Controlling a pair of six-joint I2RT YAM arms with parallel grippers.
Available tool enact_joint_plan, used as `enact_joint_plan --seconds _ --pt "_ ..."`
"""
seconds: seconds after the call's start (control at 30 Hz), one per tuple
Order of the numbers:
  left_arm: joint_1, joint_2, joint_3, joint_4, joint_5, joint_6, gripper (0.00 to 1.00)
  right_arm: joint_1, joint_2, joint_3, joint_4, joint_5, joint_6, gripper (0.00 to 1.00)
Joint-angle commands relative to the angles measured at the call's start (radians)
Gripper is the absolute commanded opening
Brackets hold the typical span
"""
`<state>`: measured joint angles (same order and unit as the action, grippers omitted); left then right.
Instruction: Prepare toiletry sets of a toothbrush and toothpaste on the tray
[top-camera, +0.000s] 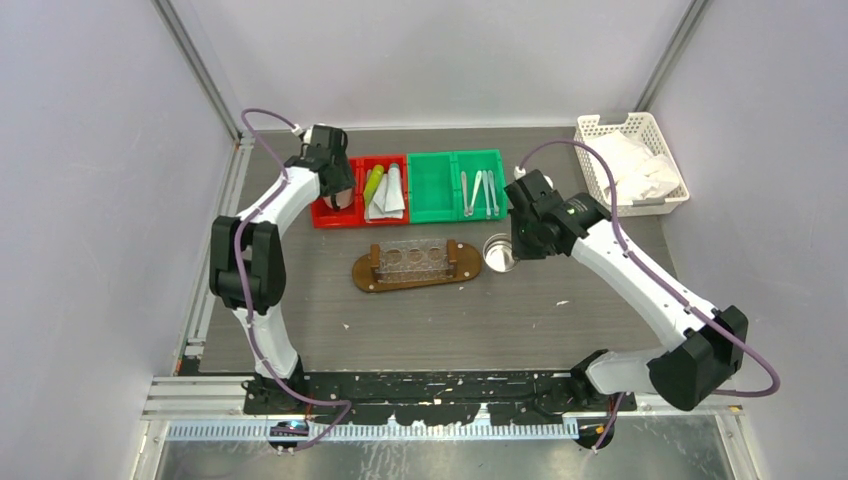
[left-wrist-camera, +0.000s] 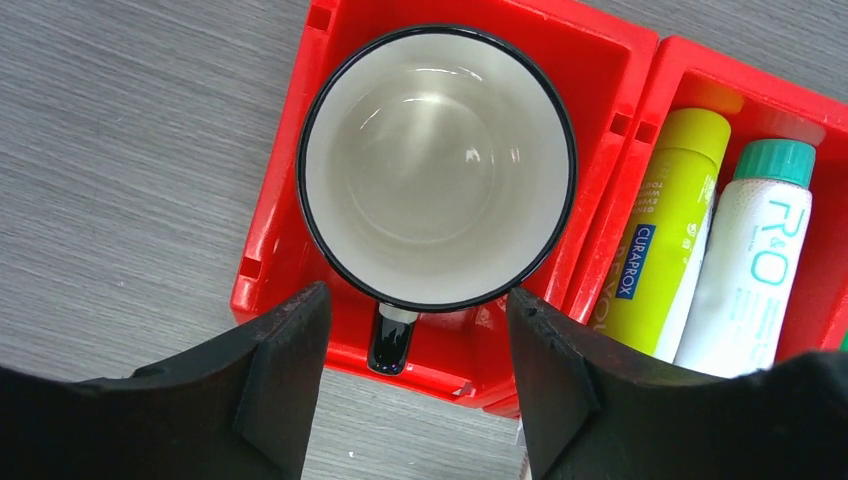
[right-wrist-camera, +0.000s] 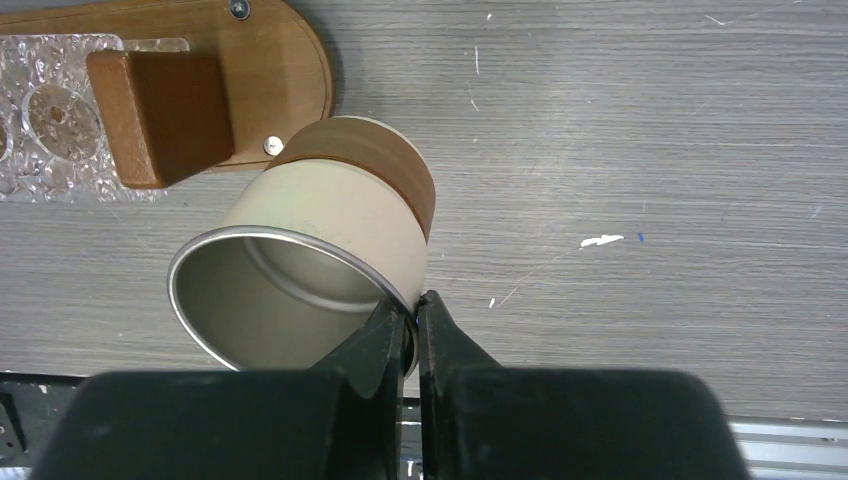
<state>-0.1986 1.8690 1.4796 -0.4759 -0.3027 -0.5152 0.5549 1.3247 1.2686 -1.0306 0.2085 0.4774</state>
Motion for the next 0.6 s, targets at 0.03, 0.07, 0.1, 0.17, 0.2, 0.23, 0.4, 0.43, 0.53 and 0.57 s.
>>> enact_joint_plan --seconds 0.03,0.07,0.1,0.17,0.2,0.23,0.4,0.43,0.53,0.57 --pt "0.014 -0.017 0.025 -0.006 -0.049 -0.005 0.65 0.008 -0.098 -0.010 0.034 0.055 0.001 0.01" --pt "0.014 -0.025 0.020 -0.005 -0.049 -0.007 0.65 0.010 -0.097 -0.013 0.034 0.054 -0.003 0.01" --pt "0.014 -0.032 0.018 -0.010 -0.049 -0.007 0.65 0.008 -0.097 -0.019 0.037 0.051 -0.006 0.01" --pt "0.015 -0.051 0.009 -0.013 -0.051 -0.009 0.67 0.009 -0.093 -0.034 0.044 0.057 -0.011 0.01" --pt "0.016 -0.062 0.004 -0.013 -0.053 -0.010 0.68 0.009 -0.089 -0.043 0.048 0.059 -0.013 0.01" --pt "0.016 -0.073 -0.003 -0.011 -0.057 -0.013 0.69 0.008 -0.081 -0.053 0.051 0.062 -0.014 0.01" --pt "0.016 -0.110 -0.029 0.001 -0.078 -0.020 0.75 0.008 -0.023 -0.140 0.102 0.039 -0.010 0.01" --pt "0.016 -0.110 -0.029 0.005 -0.084 -0.019 0.76 0.008 -0.013 -0.155 0.114 0.035 -0.008 0.01" --pt "0.023 -0.091 -0.009 -0.001 -0.090 -0.018 0.75 0.009 0.009 -0.212 0.160 0.033 0.005 0.01" --pt "0.024 -0.081 0.000 0.000 -0.091 -0.017 0.75 0.009 0.016 -0.227 0.173 0.034 0.007 0.01"
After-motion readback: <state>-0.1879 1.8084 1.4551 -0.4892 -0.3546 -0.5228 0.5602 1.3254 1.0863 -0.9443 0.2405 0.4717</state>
